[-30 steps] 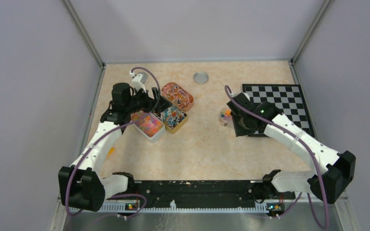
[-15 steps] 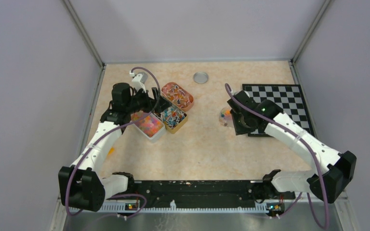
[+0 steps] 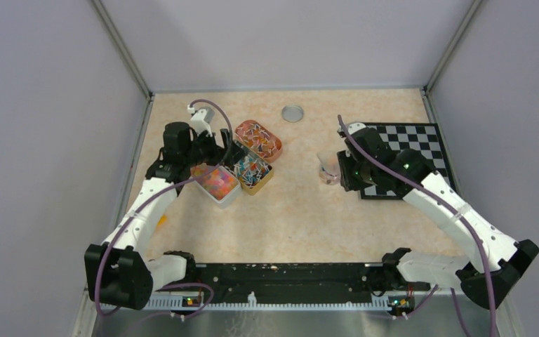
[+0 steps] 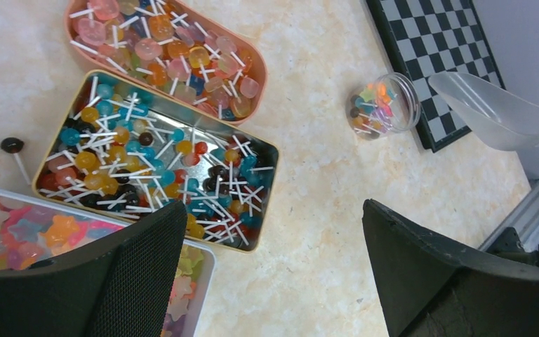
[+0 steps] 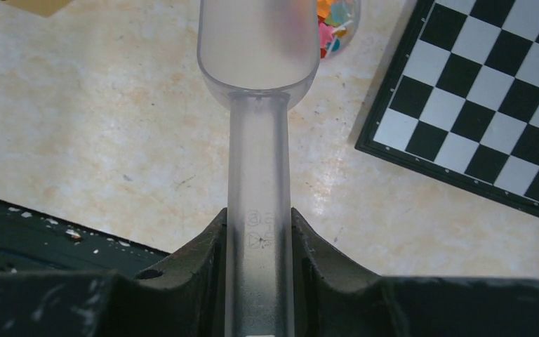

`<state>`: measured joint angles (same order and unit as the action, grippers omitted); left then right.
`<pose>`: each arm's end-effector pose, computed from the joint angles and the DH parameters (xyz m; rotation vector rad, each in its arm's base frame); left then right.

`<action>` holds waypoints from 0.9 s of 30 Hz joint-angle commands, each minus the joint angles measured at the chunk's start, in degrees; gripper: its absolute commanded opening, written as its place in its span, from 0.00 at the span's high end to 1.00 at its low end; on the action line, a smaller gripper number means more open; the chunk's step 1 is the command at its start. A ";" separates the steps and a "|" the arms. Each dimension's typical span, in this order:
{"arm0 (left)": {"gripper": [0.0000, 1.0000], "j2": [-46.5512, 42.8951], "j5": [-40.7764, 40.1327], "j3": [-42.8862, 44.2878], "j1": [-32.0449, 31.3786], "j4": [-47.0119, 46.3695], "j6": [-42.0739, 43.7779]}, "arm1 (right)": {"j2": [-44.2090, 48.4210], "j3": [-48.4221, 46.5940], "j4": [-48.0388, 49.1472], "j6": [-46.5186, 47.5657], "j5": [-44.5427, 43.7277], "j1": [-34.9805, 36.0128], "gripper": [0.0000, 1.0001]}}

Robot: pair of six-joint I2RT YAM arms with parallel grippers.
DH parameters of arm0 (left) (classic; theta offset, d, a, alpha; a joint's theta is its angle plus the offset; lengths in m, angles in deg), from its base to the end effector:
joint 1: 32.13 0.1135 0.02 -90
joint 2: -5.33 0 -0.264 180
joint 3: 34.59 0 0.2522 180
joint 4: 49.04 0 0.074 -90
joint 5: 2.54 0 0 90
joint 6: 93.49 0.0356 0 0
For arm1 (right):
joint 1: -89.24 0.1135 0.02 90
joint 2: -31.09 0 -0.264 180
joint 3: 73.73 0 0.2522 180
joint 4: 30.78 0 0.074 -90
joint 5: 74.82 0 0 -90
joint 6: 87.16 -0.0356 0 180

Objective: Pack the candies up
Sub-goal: Place the fake candies in the packing bottle, then scoop the fake candies from the storage box.

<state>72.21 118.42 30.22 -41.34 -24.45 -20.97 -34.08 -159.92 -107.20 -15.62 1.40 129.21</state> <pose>0.2555 -0.0600 0.3003 0.2003 2.0571 -0.8391 0.1635 0.1260 0.3542 -0.3740 2.4729 0.1164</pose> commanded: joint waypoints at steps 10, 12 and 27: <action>0.01 -6.11 -36.63 -1.38 -0.19 4.44 -5.47 | -0.32 0.27 18.30 1.08 8.37 4.37 1.00; 0.01 -5.59 -41.62 -0.99 -0.13 8.44 -9.54 | -2.28 -1.51 19.66 1.50 8.51 6.26 1.00; 0.30 1.86 -33.36 -3.34 19.64 7.37 -30.01 | -26.12 -22.48 16.01 5.48 13.56 16.31 1.00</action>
<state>69.39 75.29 28.42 -29.34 -15.18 -40.03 -55.98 -174.76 -89.93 -11.78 12.55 143.79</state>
